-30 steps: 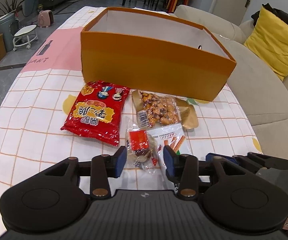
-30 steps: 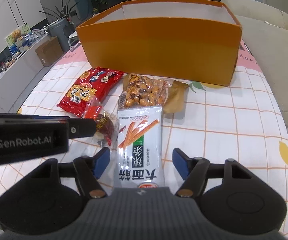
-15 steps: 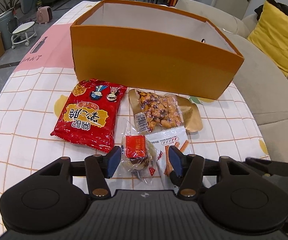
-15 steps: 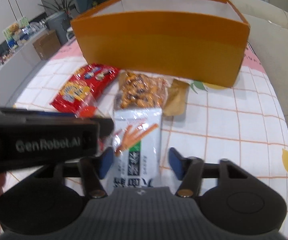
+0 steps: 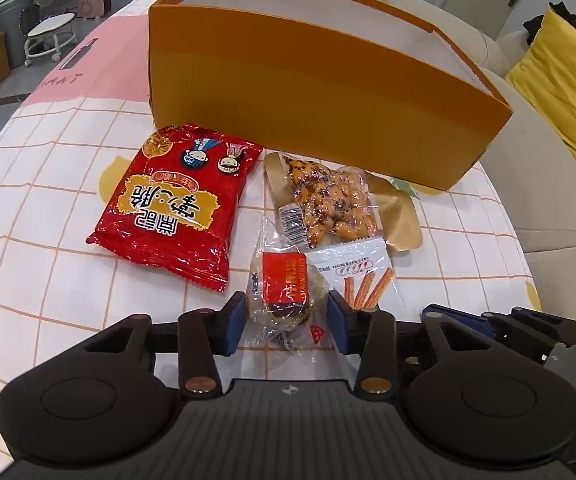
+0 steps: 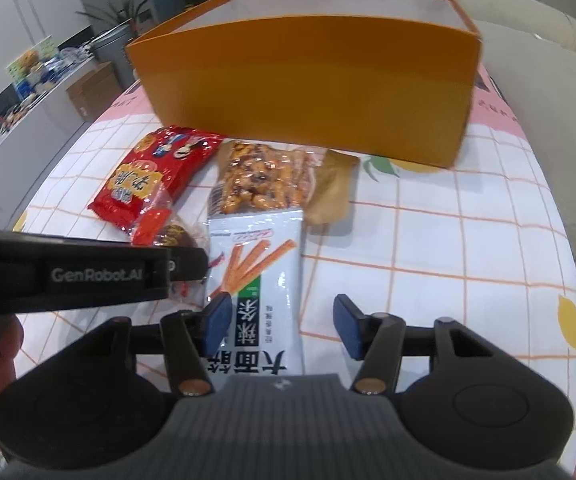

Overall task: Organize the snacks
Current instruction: 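Grasp the small red-capped packet with the left tool while the right tool grasps the white breadstick packet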

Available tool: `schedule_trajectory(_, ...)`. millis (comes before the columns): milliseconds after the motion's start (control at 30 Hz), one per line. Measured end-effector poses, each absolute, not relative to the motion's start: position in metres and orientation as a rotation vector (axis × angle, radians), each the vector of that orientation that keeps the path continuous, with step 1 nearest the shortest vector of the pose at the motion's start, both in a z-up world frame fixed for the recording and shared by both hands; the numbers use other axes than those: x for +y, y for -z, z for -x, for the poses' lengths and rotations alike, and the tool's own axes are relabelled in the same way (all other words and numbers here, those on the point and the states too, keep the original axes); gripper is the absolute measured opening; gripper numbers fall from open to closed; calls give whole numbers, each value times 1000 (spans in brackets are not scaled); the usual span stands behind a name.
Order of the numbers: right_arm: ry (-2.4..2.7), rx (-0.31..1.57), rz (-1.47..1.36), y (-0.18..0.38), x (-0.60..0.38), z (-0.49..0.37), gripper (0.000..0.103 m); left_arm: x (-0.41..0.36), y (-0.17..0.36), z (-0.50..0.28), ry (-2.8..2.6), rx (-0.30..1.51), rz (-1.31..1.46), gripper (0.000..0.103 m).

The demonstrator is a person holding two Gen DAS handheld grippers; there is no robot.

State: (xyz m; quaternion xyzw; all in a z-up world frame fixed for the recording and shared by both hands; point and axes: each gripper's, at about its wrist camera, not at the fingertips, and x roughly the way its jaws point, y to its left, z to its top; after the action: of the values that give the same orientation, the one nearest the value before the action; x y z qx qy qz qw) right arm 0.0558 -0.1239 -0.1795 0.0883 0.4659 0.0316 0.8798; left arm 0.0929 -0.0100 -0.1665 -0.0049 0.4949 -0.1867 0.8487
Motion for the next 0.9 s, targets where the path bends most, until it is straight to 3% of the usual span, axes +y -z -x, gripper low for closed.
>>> schedule_trajectory(67, -69, 969, -189, 180, -123, -57, 52, -9, 167, -93, 397, 1041, 14, 46)
schedule_trajectory(133, -75, 960, -193, 180, -123, -56, 44, -9, 167, -93, 399, 1040, 16, 45)
schedule_trajectory(200, -91, 955, -212, 180, -125, -54, 30, -8, 167, -93, 402, 1040, 20, 44)
schedule_trajectory(333, -88, 951, -234, 180, -128, -54, 23, -8, 166, -91, 405, 1037, 12, 42)
schedule_trajectory(400, -82, 949, -252, 179, -132, -54, 13, -5, 163, -88, 406, 1028, 18, 42)
schedule_trajectory(567, -91, 954, -283, 176, -137, -49, 10, 2, 157, -80, 397, 1032, 10, 42)
schedule_trajectory(633, -82, 947, -249, 172, -132, -48, 20, 6, 152, -76, 395, 1019, 12, 42)
schedule_trajectory(700, -97, 935, -223, 170, -126, -47, 43, 10, 146, -74, 387, 1005, 9, 42)
schedule_trajectory(833, -125, 950, -187, 171, -108, -50, 54, 21, 137, -74, 381, 990, 22, 42)
schedule_trajectory(900, -126, 960, -148, 173, -98, -49, 65, 26, 135, -73, 374, 984, 20, 42)
